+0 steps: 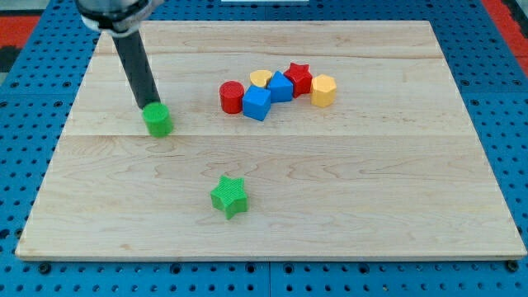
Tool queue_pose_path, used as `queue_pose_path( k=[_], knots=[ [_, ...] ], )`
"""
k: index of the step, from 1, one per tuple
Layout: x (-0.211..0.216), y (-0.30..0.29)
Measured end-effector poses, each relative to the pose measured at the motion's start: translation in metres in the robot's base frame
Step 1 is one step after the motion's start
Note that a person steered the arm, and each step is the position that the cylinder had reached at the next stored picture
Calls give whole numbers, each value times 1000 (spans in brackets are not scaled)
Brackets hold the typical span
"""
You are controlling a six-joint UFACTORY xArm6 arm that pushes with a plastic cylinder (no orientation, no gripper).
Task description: Slide the green circle top left of the green star
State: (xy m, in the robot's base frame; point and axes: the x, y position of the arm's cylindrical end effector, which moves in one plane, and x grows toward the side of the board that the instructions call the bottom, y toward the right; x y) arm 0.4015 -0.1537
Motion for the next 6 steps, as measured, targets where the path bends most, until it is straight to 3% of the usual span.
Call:
queue_pose_path(
  k=[1, 2, 4, 6],
  knots=[
    [3, 49],
    [38, 3],
    [63, -78],
    [87, 33]
  ],
)
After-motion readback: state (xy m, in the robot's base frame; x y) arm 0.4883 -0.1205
